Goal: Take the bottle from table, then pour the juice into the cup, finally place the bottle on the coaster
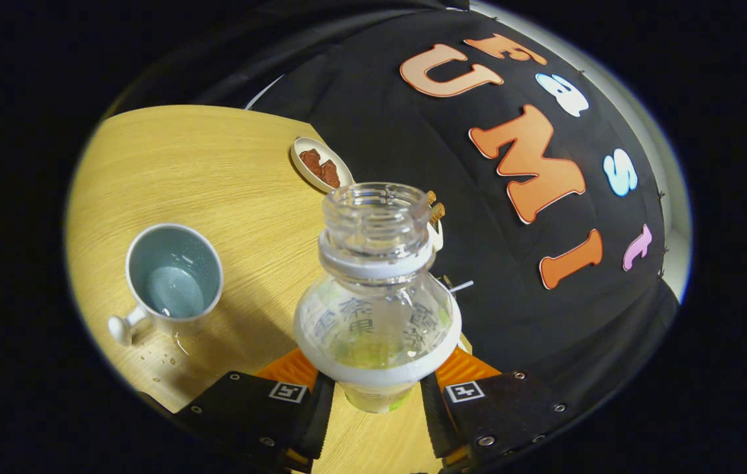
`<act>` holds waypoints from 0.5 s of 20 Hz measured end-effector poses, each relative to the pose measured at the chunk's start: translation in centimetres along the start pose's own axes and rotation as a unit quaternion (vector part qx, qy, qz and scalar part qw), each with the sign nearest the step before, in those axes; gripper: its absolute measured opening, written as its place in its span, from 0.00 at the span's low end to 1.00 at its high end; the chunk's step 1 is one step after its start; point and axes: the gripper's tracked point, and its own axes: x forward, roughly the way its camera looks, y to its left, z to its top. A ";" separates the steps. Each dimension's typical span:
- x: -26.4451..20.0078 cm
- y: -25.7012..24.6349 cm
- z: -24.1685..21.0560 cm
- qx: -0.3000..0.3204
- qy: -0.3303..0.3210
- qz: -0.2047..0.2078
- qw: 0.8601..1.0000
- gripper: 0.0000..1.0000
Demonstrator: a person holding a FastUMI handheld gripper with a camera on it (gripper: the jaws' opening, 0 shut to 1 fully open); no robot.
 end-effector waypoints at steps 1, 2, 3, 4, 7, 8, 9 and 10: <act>0.0 0.3 0.0 -0.009 -0.001 -0.001 1.000 0.62; -0.1 0.4 0.1 -0.019 -0.002 -0.003 1.000 0.62; -0.2 0.4 0.2 -0.031 -0.004 -0.008 0.999 0.62; -0.3 0.5 0.3 -0.043 -0.006 -0.008 0.999 0.62; -0.4 0.7 0.5 -0.077 -0.011 -0.014 0.997 0.62; -0.5 0.8 0.6 -0.089 -0.014 -0.018 0.996 0.62; -0.6 1.0 0.8 -0.100 -0.016 -0.020 0.995 0.62; -0.8 1.1 1.0 -0.110 -0.017 -0.022 0.994 0.62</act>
